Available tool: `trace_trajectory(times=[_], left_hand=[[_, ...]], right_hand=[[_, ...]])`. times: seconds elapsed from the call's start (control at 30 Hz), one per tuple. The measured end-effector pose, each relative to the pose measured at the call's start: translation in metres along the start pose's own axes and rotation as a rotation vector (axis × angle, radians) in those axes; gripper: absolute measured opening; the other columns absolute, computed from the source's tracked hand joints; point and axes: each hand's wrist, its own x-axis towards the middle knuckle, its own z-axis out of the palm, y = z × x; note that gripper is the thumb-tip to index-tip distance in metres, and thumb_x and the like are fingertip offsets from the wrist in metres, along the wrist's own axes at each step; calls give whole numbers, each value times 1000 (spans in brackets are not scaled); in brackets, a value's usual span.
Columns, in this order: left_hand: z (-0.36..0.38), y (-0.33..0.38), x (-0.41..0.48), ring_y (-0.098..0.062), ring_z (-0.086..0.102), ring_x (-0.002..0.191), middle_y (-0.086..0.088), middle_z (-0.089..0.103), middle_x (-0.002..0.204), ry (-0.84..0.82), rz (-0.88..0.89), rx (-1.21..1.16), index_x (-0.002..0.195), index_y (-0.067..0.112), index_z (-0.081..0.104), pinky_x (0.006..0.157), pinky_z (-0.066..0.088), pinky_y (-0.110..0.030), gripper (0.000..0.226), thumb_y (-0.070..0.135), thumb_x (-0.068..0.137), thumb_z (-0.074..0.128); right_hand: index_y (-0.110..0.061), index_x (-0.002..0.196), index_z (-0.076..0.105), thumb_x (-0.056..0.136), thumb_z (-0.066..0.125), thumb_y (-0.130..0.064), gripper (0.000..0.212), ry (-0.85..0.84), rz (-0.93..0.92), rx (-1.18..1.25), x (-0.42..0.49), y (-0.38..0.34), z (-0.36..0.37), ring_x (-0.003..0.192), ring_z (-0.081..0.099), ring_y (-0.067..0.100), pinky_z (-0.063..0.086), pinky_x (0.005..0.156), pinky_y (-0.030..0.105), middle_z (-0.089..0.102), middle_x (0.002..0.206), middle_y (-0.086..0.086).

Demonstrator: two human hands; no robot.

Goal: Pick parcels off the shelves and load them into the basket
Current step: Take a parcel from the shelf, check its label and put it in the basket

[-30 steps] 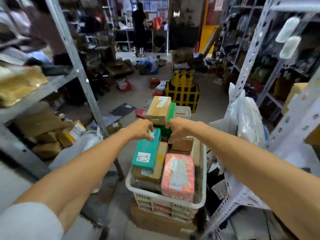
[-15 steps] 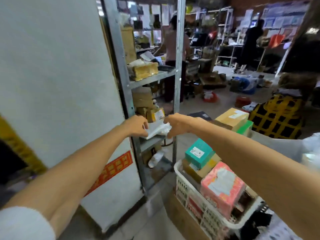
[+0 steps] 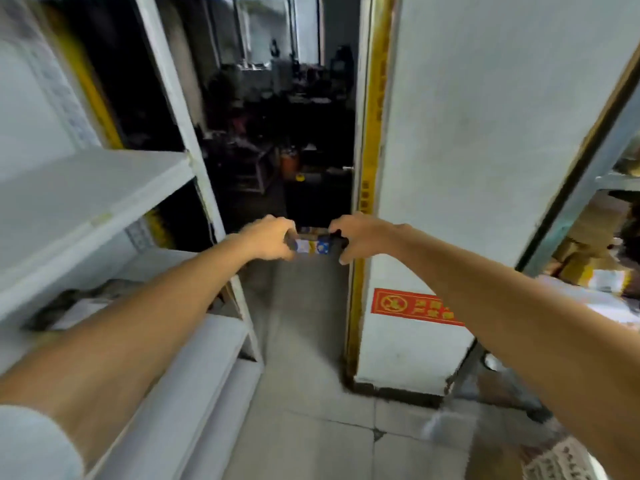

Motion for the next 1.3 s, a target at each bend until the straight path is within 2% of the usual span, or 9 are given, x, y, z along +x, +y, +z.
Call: trace_trajectory(times=[0.07, 0.2, 0.37, 0.47, 0.53, 0.83, 1.0, 1.13, 1.3], left_hand=[[0, -48, -36, -20, 59, 97, 1, 63, 105, 10, -123, -22, 114, 26, 60, 78, 50, -33, 41, 36, 76, 72], [6, -126, -107, -17, 56, 97, 4, 60, 109, 24, -355, -44, 113, 25, 61, 79, 47, -29, 36, 34, 80, 72], [14, -182, -181, -21, 57, 103, 1, 59, 115, 55, -621, -70, 113, 20, 61, 87, 48, -33, 36, 31, 80, 72], [23, -195, -211, -21, 56, 103, -2, 59, 118, 87, -778, -102, 117, 21, 59, 89, 47, -31, 37, 30, 83, 70], [28, -193, -225, -22, 55, 110, -3, 58, 122, 80, -862, -107, 122, 17, 57, 94, 44, -31, 39, 28, 86, 67], [61, -175, -219, -23, 61, 107, -4, 65, 119, 121, -1087, -136, 122, 17, 60, 93, 49, -37, 39, 28, 86, 69], [64, -186, -199, -22, 61, 105, -3, 65, 117, 92, -1132, -157, 120, 18, 60, 90, 49, -33, 39, 33, 85, 69], [60, -194, -188, -21, 60, 106, -1, 64, 118, 94, -1139, -163, 120, 18, 60, 87, 46, -29, 38, 33, 86, 68], [52, -198, -176, -21, 61, 104, -3, 65, 117, 131, -1182, -163, 118, 18, 61, 84, 47, -29, 36, 32, 86, 68]], right_hand=[[-12, 140, 45, 74, 78, -31, 76, -16, -110, 28, 29, -45, 1, 117, 54, 28, 46, 86, 28, 54, 129, 8], [-18, 144, 39, 75, 80, -34, 82, -46, -318, 49, 79, -135, 5, 118, 52, 27, 49, 96, 40, 50, 132, 9], [-17, 144, 38, 79, 77, -36, 78, -126, -593, 11, 120, -234, 19, 123, 49, 27, 45, 99, 38, 45, 139, 8], [-17, 125, 56, 74, 79, -33, 58, -147, -748, -22, 129, -280, 26, 110, 59, 27, 52, 90, 40, 60, 120, 7], [-20, 115, 59, 70, 81, -34, 52, -154, -831, -46, 135, -302, 32, 100, 61, 25, 54, 83, 42, 62, 111, 4], [-19, 138, 45, 75, 78, -33, 72, -229, -1050, -26, 162, -318, 52, 110, 55, 26, 44, 77, 32, 53, 130, 7], [-17, 145, 39, 75, 80, -34, 83, -241, -1078, -46, 173, -315, 53, 124, 49, 31, 44, 91, 36, 44, 142, 10], [-13, 131, 51, 75, 79, -32, 65, -239, -1089, -78, 186, -312, 48, 109, 56, 29, 50, 87, 39, 55, 127, 10], [-12, 128, 50, 76, 79, -34, 65, -228, -1122, -95, 206, -312, 46, 104, 55, 24, 48, 85, 38, 56, 121, 7]])
